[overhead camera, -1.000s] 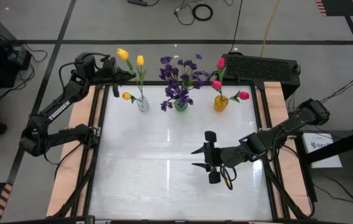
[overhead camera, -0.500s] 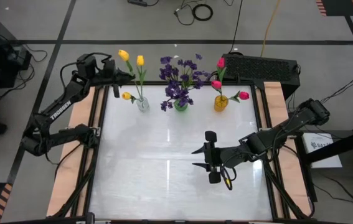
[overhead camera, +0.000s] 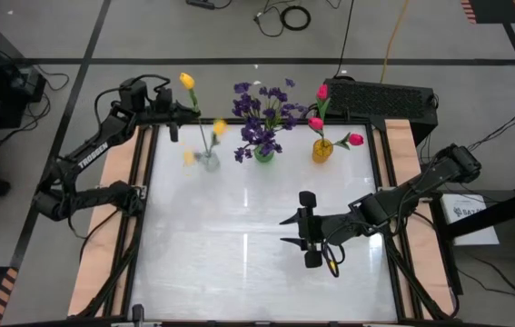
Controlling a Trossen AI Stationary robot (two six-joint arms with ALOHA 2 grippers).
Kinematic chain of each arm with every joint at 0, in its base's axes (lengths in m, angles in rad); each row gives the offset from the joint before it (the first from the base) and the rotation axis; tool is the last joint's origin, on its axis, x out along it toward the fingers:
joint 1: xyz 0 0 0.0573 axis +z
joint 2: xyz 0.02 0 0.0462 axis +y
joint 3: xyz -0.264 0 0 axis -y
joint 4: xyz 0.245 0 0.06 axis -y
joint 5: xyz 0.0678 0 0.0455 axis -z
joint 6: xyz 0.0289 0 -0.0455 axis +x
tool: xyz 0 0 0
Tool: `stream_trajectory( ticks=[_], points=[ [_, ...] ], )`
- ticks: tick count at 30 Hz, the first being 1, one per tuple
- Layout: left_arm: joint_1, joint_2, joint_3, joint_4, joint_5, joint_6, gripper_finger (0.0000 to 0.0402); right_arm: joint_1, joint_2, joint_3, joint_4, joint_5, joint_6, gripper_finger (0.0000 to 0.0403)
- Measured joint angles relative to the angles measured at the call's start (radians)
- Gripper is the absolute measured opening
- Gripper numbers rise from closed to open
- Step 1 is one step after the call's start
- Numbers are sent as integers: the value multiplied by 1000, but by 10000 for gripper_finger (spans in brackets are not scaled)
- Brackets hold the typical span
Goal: Sort flowers into vase by color
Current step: Put the yellow flower into the transparent vase
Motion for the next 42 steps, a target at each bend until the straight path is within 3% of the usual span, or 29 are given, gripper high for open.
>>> stream_trajectory(
  ticks=[26,42],
  points=[
    [-9,10,0,21,-58,-6,26,0,0,0,0,0,-8,176],
    [-26,10,0,-5,-138,-32,184,0,0,0,-1,0,-8,176]
  ],
)
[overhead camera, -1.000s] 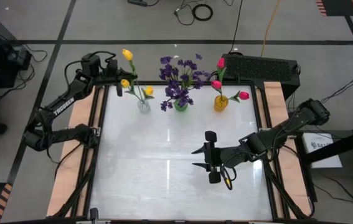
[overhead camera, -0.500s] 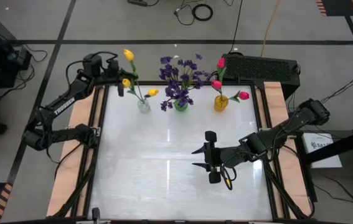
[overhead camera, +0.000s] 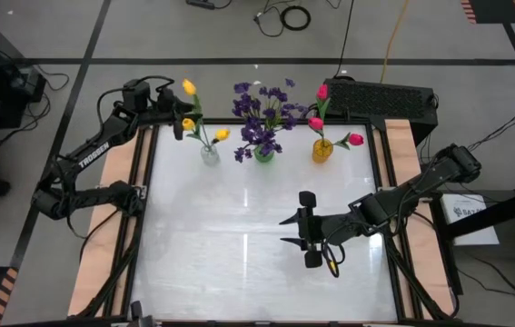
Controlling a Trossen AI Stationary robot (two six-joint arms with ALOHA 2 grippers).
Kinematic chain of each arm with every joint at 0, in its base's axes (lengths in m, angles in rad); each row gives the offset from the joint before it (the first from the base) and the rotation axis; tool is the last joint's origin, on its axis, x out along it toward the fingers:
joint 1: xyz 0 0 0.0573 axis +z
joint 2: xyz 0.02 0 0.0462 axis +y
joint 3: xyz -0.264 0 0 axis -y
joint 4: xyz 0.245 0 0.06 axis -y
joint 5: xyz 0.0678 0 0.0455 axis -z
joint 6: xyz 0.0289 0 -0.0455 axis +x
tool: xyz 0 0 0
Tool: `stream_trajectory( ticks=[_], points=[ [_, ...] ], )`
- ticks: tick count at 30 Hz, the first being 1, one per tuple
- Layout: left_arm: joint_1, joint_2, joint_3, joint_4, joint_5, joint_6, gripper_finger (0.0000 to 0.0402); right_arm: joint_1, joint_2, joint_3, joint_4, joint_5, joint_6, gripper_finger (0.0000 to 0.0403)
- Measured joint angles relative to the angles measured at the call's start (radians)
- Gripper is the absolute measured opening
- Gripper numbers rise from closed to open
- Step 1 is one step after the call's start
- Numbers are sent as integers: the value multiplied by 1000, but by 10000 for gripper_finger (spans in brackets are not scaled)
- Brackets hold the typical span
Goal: Sort flowers into vase by color
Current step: Put the yellow flower into the transparent vase, then return to Home Position
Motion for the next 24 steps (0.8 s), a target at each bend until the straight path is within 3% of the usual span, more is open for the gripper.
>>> stream_trajectory(
  ticks=[11,15,24],
  points=[
    [18,-44,0,-111,-29,1,320,0,0,0,-2,0,0,176],
    [34,-134,0,-130,-39,0,332,0,0,0,-4,0,-1,176],
    [48,-343,31,-269,-175,0,333,0,0,0,-4,0,-8,176]
  ],
)
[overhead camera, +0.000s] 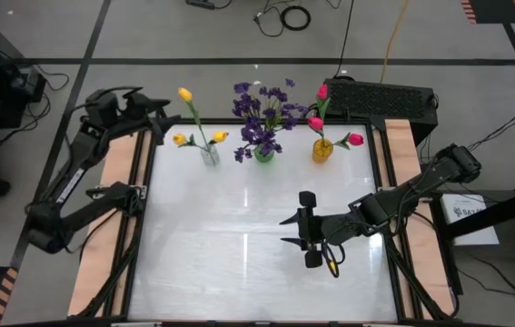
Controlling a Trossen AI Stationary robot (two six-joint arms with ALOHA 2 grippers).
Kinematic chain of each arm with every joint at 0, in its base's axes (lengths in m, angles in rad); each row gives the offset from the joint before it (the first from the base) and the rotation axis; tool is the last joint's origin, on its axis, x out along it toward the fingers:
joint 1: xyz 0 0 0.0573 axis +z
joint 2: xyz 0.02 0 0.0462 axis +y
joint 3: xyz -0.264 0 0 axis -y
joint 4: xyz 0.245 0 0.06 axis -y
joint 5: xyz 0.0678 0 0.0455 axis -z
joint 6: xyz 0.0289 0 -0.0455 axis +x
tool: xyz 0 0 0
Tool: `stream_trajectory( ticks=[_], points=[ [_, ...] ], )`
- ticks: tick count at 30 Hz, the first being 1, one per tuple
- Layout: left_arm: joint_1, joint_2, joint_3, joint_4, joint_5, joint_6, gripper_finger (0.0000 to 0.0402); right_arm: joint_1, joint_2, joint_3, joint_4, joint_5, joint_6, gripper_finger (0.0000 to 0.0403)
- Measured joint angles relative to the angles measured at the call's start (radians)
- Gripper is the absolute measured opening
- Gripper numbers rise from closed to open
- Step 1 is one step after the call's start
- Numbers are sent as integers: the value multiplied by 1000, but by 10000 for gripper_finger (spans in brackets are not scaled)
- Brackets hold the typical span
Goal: Sort flowers into vase by color
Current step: Return to Home Position
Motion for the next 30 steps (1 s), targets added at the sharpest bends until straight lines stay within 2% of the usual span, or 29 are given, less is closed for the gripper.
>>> stream_trajectory(
  ticks=[8,15,18,24,30],
  points=[
    [-1,-101,68,-49,-1,-27,333,0,0,0,2,0,0,176],
    [-4,-237,133,-42,200,-122,322,-1,-48,-2,0,5,-83,168],
    [-14,-311,133,-60,255,-131,289,-2,-109,-2,-19,5,-112,149],
    [-29,-448,122,-132,264,-151,188,-2,-269,-14,-105,6,-123,83],
    [-29,-522,35,-133,319,-185,102,-2,-448,-116,-94,6,-154,8]
  ],
)
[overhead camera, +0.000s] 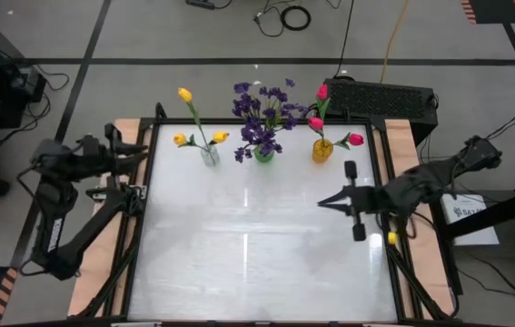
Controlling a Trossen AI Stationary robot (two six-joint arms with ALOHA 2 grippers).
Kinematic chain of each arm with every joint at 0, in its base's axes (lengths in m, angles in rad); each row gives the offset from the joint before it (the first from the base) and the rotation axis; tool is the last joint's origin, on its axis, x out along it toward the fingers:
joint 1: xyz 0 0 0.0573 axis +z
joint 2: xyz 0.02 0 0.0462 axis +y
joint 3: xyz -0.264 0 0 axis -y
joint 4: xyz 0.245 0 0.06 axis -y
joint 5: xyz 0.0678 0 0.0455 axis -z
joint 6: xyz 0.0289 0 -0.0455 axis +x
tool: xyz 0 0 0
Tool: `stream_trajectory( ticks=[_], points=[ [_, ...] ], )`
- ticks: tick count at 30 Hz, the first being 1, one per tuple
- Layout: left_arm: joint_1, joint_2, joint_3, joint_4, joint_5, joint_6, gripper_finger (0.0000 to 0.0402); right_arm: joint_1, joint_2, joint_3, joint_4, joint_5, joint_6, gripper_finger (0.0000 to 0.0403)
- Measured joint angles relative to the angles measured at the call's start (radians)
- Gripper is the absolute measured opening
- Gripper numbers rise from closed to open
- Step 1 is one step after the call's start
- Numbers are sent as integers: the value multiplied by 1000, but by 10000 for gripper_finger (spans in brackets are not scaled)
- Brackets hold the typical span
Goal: Sort flowers into vase by color
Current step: Return to Home Position
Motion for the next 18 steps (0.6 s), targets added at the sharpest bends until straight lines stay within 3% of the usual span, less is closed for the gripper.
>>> stream_trajectory(
  ticks=[11,14,18],
  points=[
    [0,-131,-175,22,52,-25,10,-20,-269,-273,130,4,3,2],
    [0,-199,-206,31,56,-36,4,-33,-301,-314,152,4,3,3],
    [0,-201,-252,33,47,-72,4,-57,-320,-345,161,4,-17,3]
  ],
)
